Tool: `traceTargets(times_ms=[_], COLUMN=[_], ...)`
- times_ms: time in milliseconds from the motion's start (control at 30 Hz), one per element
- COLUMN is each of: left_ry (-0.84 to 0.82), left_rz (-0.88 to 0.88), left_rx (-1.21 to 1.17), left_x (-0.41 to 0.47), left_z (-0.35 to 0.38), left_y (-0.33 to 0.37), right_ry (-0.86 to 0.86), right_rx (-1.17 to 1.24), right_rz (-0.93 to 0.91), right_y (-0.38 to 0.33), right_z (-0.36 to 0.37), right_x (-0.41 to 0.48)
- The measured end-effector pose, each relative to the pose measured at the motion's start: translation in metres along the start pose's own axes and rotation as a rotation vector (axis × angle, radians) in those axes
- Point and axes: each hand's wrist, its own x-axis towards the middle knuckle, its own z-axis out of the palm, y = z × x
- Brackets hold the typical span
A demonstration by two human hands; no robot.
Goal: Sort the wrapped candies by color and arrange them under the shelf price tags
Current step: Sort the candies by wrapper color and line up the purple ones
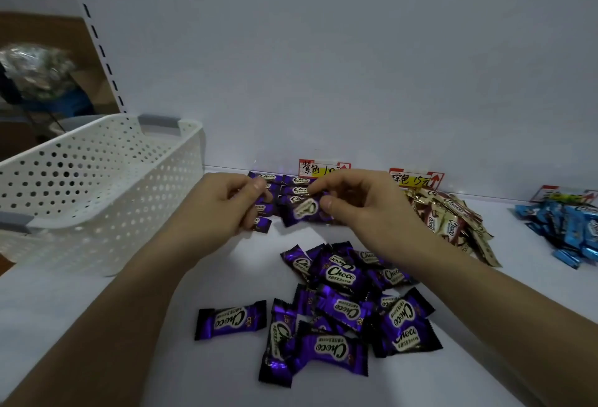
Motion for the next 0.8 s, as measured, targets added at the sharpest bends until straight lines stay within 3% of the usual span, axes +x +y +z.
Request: traceTargets(times_ms=[100, 267, 433, 533, 667, 800], left_ry=[0.038, -0.017, 0.040, 0.088, 0.111, 0.098], left_rz=[0.055, 0.021, 0.056, 0.054, 0.043, 0.064], left_rx=[0.095, 0.021, 0.090, 0.112, 0.169, 0.216], left_x=[-0.008, -0.029, -0.035, -0.034, -0.031, -0.029], left_z=[-0.008, -0.018, -0.017, -0.021, -0.023, -0.022], left_y=[-0.006, -0.025, -0.029, -0.029, -0.032, -0.036], right_ry=[-0.045, -0.267, -0.402, -0.383, -0.093, -0.253], right_rx=[0.007, -0.419, -0.485, -0.529, -0.462, -0.632], right_rz=[0.039, -0.181, -0.155, -0.159, -0.206, -0.178], right_y=[-0.008, -0.021, -0.017, -0.002, 0.003, 0.008], right_z=[-0.011, -0.002, 0.028, 0.036, 0.021, 0.016], right_x=[0.004, 0.034, 0.051, 0.051, 0.041, 0.020])
